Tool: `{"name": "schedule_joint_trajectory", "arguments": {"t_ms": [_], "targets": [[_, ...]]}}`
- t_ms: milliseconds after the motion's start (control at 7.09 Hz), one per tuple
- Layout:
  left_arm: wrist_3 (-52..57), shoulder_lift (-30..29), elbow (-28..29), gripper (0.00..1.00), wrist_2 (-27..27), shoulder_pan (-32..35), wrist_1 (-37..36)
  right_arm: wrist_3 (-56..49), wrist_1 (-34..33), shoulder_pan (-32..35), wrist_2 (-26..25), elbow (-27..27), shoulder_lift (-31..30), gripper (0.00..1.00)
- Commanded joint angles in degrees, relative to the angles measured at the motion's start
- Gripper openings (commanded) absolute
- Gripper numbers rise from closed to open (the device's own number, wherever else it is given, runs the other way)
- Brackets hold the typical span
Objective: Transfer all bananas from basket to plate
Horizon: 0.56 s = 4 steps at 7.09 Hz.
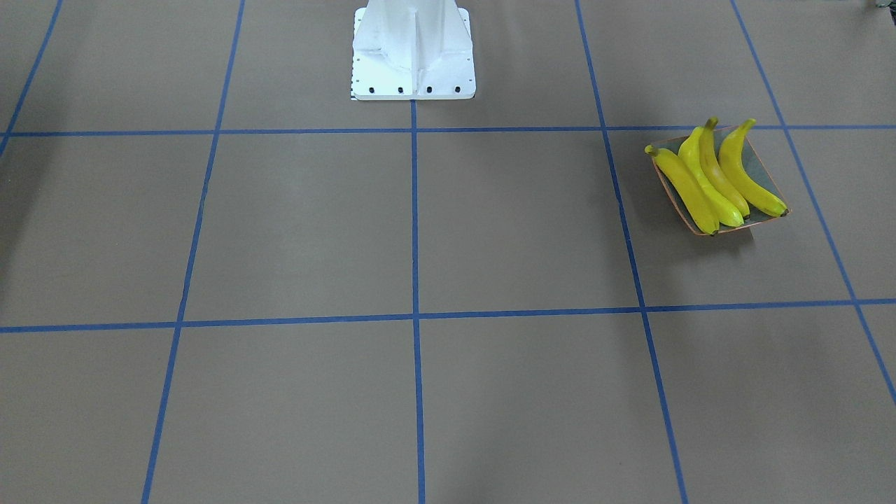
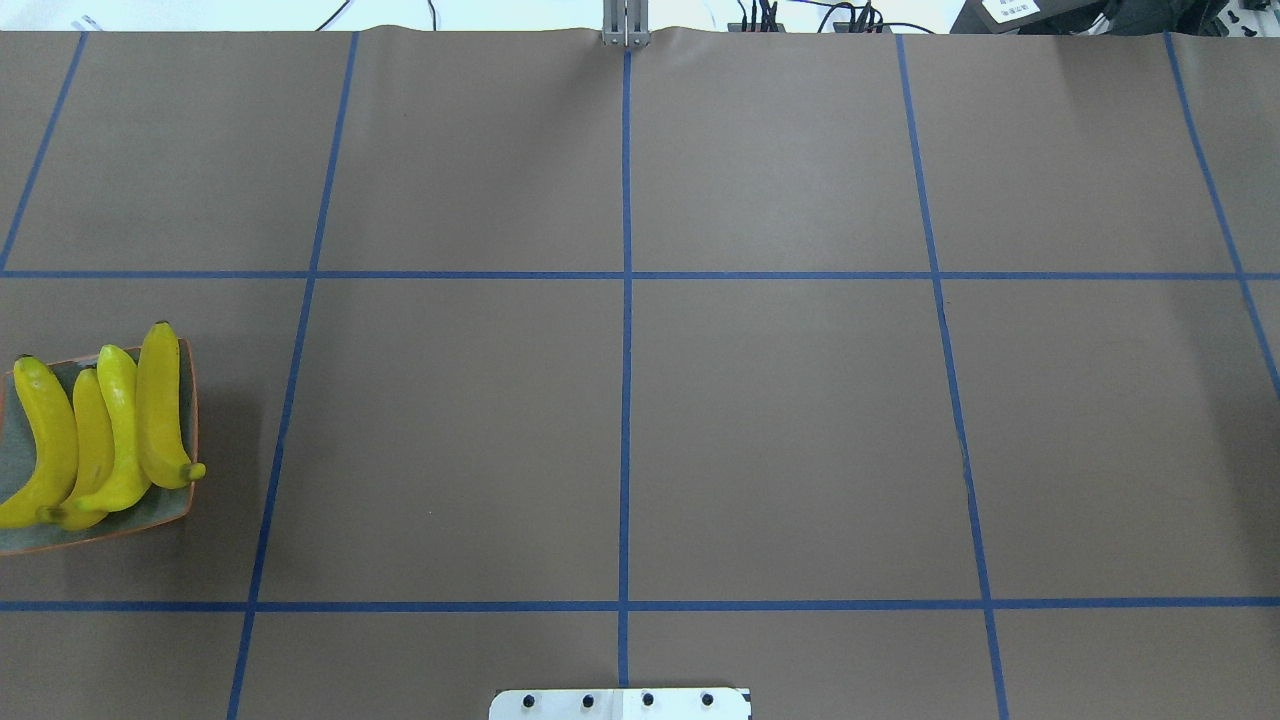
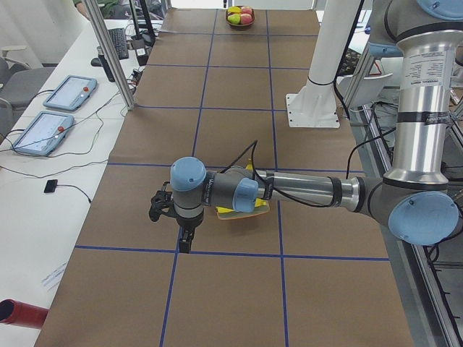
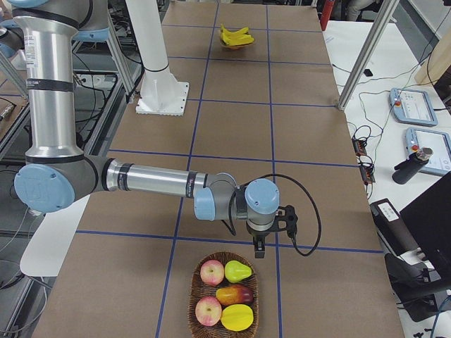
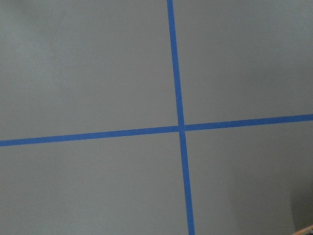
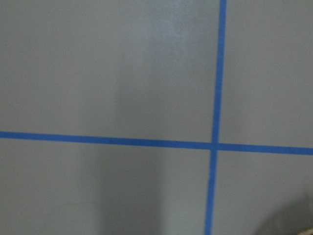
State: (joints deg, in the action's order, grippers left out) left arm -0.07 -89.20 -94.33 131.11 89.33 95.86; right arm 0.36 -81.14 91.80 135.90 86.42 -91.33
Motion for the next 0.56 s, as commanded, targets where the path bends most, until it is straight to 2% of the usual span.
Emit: {"name": "schedule_joint_trajectory", "arguments": {"t_ms": [0, 141, 423], "targets": [[0.9, 0.3, -0.2, 1.0, 0.1, 0.1, 0.0, -0.4, -0.3, 0.7, 0.0, -0.3, -1.7, 1.0], [0.9, 0.3, 0.1, 1.0, 0.1, 0.1, 0.0, 0.0, -1.6, 0.7, -0.4, 0.3, -0.8, 1.0], [0.9, 0.3, -0.3, 1.0, 0.1, 0.2, 0.0, 0.4, -11.1, 0.4, -1.5, 6.2, 1.4, 1.0]]}}
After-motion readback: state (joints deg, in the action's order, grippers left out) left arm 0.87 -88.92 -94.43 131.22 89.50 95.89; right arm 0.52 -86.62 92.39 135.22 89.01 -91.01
